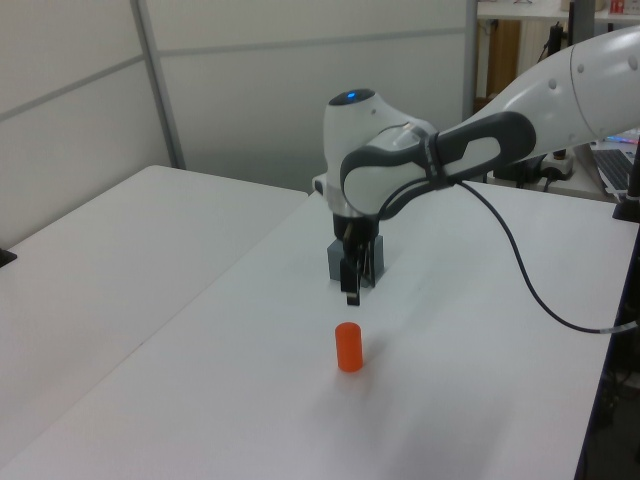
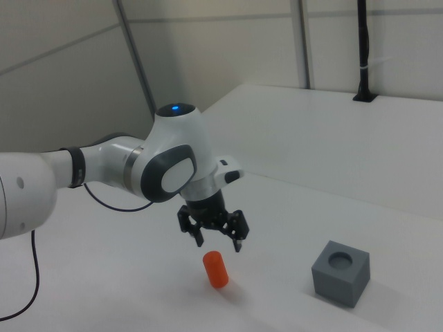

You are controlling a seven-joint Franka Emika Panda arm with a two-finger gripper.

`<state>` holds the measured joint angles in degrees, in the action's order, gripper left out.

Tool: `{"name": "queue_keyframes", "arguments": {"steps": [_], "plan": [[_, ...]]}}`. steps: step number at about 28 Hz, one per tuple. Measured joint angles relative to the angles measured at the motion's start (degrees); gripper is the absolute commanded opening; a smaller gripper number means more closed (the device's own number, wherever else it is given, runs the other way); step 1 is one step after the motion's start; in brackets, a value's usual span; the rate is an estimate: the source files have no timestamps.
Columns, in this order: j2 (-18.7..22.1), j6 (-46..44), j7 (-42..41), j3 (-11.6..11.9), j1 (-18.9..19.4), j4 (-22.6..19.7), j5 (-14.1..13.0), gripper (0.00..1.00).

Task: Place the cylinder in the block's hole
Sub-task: 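Move the open gripper over the orange cylinder and lower it, then close the gripper around the orange cylinder's upper end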

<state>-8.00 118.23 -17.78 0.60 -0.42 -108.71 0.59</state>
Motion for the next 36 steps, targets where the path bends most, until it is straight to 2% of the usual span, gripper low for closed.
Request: {"name": "queue_keyframes", "arguments": {"steps": [7, 10, 13, 16, 22, 26, 32, 36], "plan": [[-2.53, 0.11, 0.0, -0.78, 2.14, -0.46, 0.3, 1.0], [-3.82, 0.34, 0.12, -0.78, 2.55, -0.46, 2.09, 1.0], [-4.91, 0.55, 0.36, -0.78, 3.02, -0.46, 4.35, 0.75], [-5.56, 0.55, 0.84, -0.78, 3.44, -0.46, 6.1, 0.44], [-6.12, 0.55, 1.3, -0.79, 3.91, -0.45, 7.1, 0.17], [-6.3, 0.55, 1.3, -0.82, 3.94, -0.45, 7.11, 0.12], [-6.62, 0.55, 1.3, -1.2, 3.99, -0.44, 7.12, 0.0], [-6.71, 0.55, 1.33, -2.24, 4.0, -0.44, 7.12, 0.01]]}}
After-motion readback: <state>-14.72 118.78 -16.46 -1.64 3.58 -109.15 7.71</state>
